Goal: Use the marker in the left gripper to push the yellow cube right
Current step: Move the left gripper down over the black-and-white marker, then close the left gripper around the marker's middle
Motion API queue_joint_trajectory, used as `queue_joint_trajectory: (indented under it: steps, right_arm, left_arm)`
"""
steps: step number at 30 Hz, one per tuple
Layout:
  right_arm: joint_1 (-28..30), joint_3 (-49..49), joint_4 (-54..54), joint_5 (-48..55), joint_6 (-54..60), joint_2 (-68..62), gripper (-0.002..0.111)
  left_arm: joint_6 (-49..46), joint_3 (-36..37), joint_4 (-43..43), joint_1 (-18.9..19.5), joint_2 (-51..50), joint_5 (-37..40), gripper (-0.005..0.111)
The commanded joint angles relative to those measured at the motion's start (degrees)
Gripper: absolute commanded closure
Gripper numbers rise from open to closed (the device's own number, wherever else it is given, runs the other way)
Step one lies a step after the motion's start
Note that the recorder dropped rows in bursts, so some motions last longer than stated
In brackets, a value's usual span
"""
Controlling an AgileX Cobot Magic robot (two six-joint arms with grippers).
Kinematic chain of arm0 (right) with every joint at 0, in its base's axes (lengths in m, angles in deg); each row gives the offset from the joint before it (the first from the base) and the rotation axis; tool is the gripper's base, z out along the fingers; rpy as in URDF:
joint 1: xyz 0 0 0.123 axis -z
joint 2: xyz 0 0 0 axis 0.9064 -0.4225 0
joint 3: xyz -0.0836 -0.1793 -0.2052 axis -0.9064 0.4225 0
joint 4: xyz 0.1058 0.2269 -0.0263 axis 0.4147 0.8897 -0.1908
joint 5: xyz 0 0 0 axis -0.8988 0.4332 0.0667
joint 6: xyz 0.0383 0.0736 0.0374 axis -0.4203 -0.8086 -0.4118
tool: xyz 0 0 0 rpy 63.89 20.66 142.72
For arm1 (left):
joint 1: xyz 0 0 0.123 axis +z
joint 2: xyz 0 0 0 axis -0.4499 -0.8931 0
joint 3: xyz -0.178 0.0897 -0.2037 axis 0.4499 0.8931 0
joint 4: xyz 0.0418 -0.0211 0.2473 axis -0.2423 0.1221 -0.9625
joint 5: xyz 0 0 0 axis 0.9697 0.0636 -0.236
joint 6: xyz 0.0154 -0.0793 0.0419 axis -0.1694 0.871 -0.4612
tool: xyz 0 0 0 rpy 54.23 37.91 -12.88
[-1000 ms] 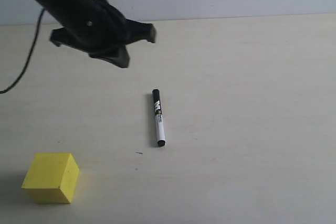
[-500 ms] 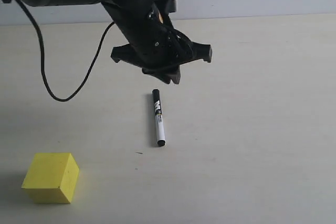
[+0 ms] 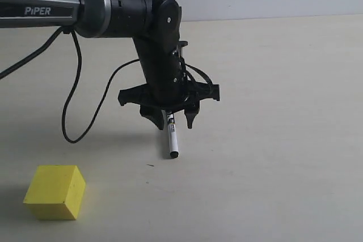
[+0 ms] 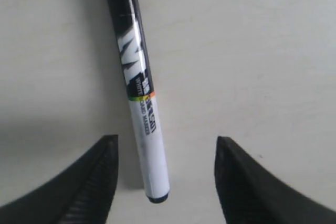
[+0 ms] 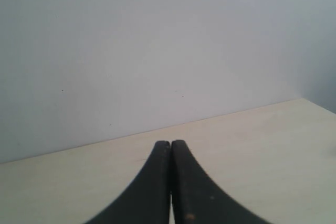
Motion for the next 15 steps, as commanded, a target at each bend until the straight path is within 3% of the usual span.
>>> queue_joint_trajectory:
  steps: [1,15]
  right_arm:
    - [-0.12,0.27,-0.38,-0.07,0.27,0.35,0.108]
    - [-0.12,0.27,-0.38,-0.07,0.27,0.35,0.108]
  left_arm:
    - [0.89,-0.59,3.13,0.69,-1.19,0.87,0.053]
    - [2.03,-0.59,2.72,0.69,-3.79,1.53,0.053]
